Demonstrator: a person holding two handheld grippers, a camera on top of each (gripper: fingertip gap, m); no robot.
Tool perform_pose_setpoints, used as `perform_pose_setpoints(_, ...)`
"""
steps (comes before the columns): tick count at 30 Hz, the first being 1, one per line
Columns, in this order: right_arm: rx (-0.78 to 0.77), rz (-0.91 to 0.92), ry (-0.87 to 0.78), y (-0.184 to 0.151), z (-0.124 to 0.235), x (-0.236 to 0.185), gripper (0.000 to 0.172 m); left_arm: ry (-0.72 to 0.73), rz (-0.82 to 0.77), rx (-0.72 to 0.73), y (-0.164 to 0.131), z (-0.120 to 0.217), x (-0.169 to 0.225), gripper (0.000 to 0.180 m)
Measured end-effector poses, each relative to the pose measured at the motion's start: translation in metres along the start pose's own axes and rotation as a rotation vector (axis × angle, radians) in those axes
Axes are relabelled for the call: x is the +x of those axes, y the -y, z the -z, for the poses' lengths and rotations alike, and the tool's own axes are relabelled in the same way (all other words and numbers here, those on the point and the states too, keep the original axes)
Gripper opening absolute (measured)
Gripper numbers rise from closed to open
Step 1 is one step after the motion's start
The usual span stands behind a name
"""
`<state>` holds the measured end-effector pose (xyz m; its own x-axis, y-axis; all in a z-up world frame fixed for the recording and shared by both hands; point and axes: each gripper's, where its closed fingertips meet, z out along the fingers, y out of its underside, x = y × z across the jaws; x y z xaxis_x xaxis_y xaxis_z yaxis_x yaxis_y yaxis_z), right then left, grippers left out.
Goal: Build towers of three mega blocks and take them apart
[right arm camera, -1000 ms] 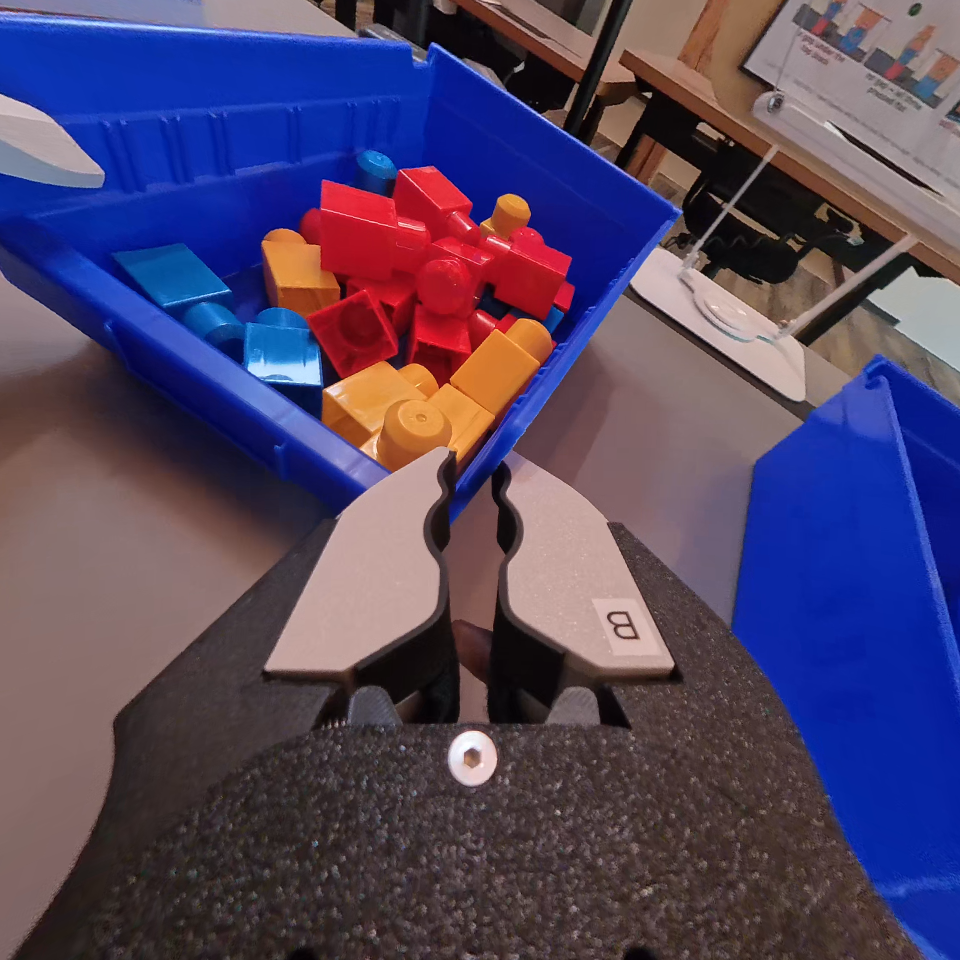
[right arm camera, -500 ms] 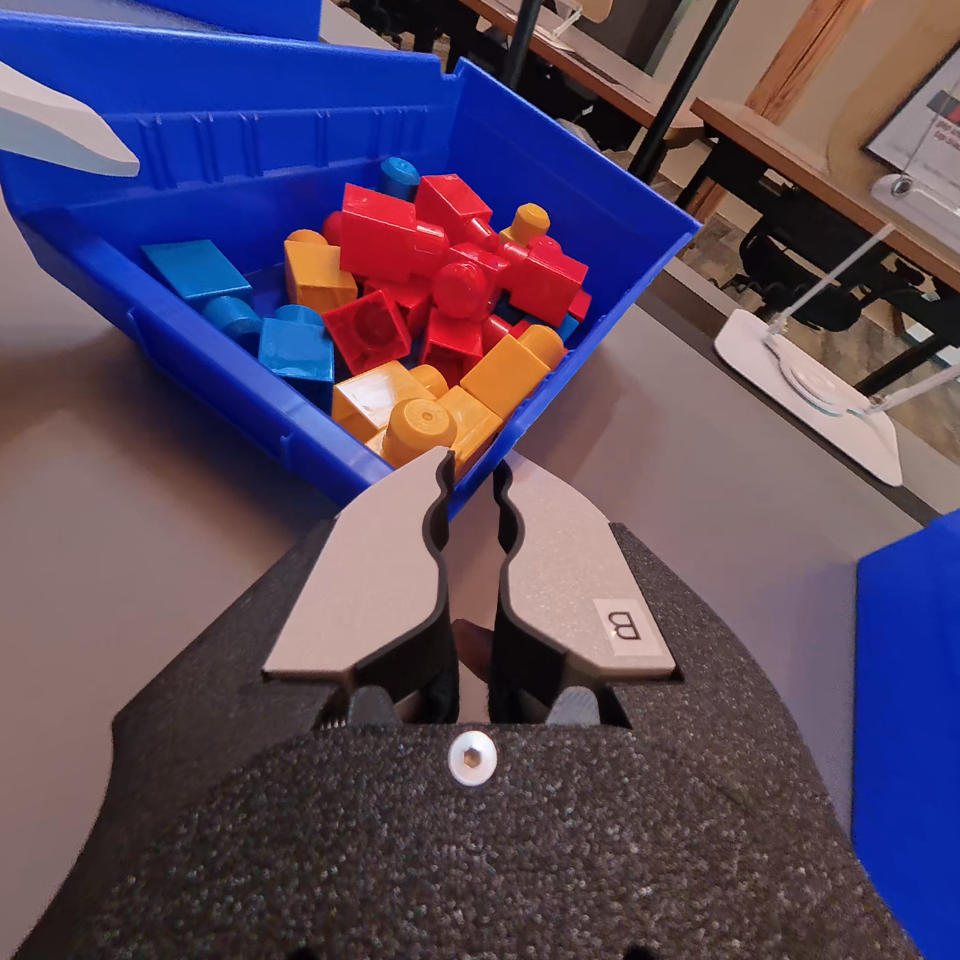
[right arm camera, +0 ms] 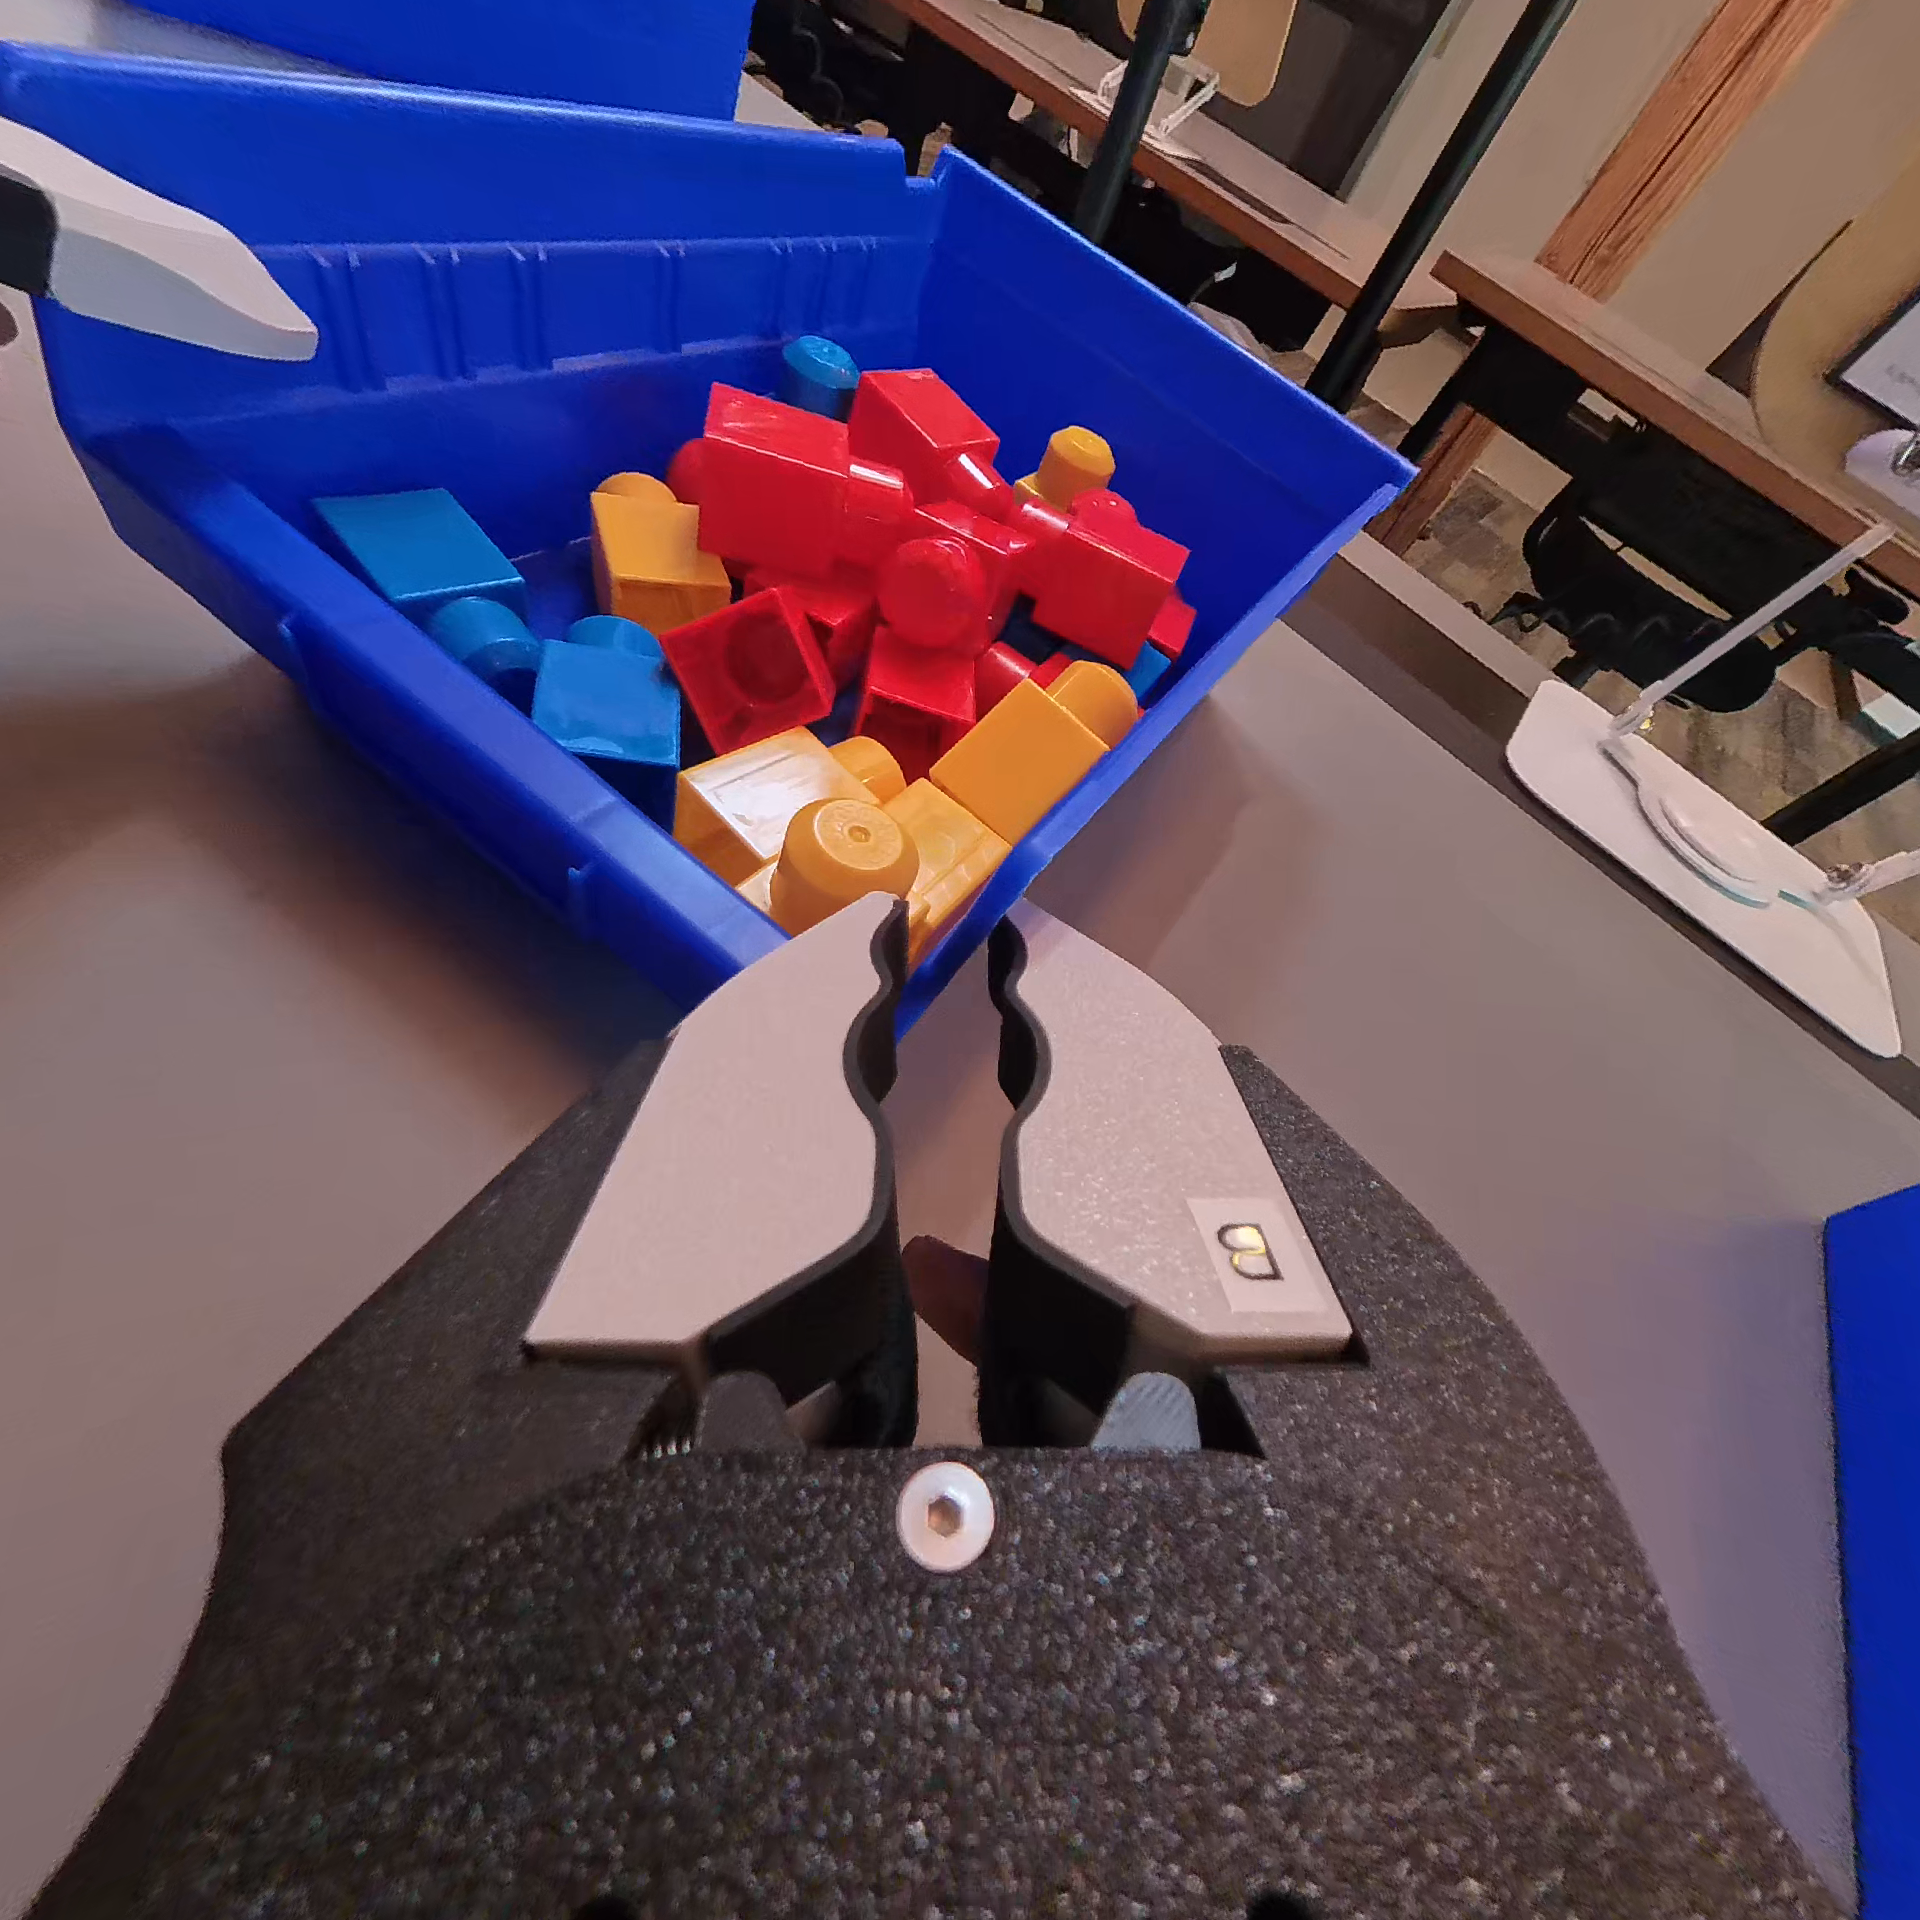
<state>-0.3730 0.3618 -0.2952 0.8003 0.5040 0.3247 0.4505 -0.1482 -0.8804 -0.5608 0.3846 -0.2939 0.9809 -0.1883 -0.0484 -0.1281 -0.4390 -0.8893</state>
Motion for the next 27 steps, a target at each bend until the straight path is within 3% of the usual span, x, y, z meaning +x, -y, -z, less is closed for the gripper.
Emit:
perform_pose_setpoints(1, 0.001, -0.002, 0.001, 0.000, 0.000, 0.000, 0.015, 0.003, 0.001, 0.000, 0.000, 0.000, -0.001, 0.005)
perform_pose_setpoints(5, 0.008, -0.005, 0.014, 0.000, -0.001, 0.000, 0.015, -0.011, 0.006, -0.005, 0.000, 0.001, 0.001, 0.012)
perform_pose_setpoints(7, 0.008, -0.024, 0.035, 0.000, 0.001, -0.001, 0.017, -0.032, 0.035, -0.005, 0.005, 0.003, 0.005, 0.040)
perform_pose_setpoints(10, 0.042, -0.061, 0.033, 0.006, 0.011, 0.008, 0.044, -0.003, 0.049, -0.012, 0.018, 0.016, 0.001, 0.066)
perform_pose_setpoints(13, 0.101, -0.115, 0.055, 0.017, 0.031, 0.027, 0.058, 0.036, 0.062, 0.085, 0.045, 0.036, 0.000, 0.091)
perform_pose_setpoints(16, 0.197, -0.211, 0.109, 0.032, 0.066, 0.057, 0.064, 0.012, 0.075, 0.270, 0.084, 0.057, 0.020, 0.095)
perform_pose_setpoints(19, 0.274, -0.255, 0.055, 0.034, 0.113, 0.113, 0.065, -0.099, 0.046, 0.441, 0.120, 0.077, 0.072, 0.091)
perform_pose_setpoints(22, 0.298, -0.264, -0.118, 0.016, 0.166, 0.197, 0.066, -0.242, -0.014, 0.531, 0.137, 0.088, 0.145, 0.084)
perform_pose_setpoints(25, 0.237, -0.276, -0.390, -0.030, 0.225, 0.291, 0.069, -0.422, -0.068, 0.510, 0.129, 0.084, 0.233, 0.082)
perform_pose_setpoints(27, 0.198, -0.348, -0.477, -0.064, 0.254, 0.331, 0.075, -0.520, -0.105, 0.448, 0.113, 0.073, 0.289, 0.084)
